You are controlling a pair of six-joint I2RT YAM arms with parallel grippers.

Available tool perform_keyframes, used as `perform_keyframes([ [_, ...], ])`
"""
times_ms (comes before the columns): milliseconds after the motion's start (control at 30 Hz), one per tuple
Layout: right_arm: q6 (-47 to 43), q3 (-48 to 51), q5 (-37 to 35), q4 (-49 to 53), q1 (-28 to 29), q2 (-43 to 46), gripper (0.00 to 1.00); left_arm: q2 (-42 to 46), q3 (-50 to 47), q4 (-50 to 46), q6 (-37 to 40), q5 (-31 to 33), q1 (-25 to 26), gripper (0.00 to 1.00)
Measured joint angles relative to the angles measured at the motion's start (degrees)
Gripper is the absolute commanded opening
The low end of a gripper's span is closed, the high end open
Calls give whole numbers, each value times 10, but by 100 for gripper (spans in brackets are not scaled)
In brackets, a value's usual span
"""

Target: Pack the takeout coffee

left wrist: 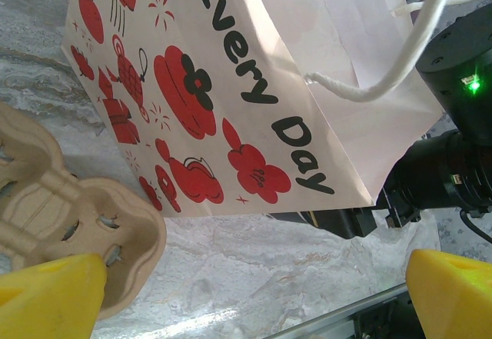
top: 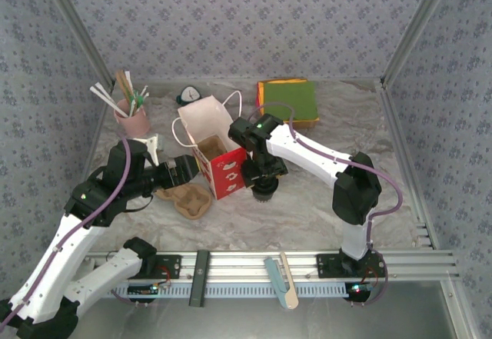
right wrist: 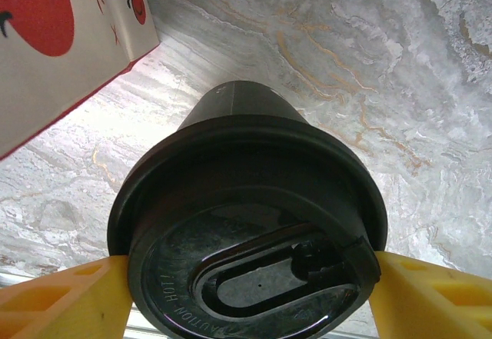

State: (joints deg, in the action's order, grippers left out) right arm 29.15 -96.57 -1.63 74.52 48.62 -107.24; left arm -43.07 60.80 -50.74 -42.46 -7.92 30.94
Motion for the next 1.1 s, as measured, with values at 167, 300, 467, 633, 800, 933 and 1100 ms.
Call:
perform_keyframes([
  [167,0,0,0,0,0,0,73,-2,0,0,0,0,0,100],
  [300,0,0,0,0,0,2,67,-2,0,0,0,0,0,100],
  [467,0,0,0,1,0,3,65,-2,0,0,0,0,0,100],
  [633,0,0,1,1,0,3,65,-2,0,0,0,0,0,100],
  [800,0,0,1,1,0,4,65,-2,0,0,0,0,0,100],
  [933,0,0,0,1,0,5,65,-2,0,0,0,0,0,100],
  [1100,0,0,0,3,-3,12,66,-2,0,0,0,8,0,100],
])
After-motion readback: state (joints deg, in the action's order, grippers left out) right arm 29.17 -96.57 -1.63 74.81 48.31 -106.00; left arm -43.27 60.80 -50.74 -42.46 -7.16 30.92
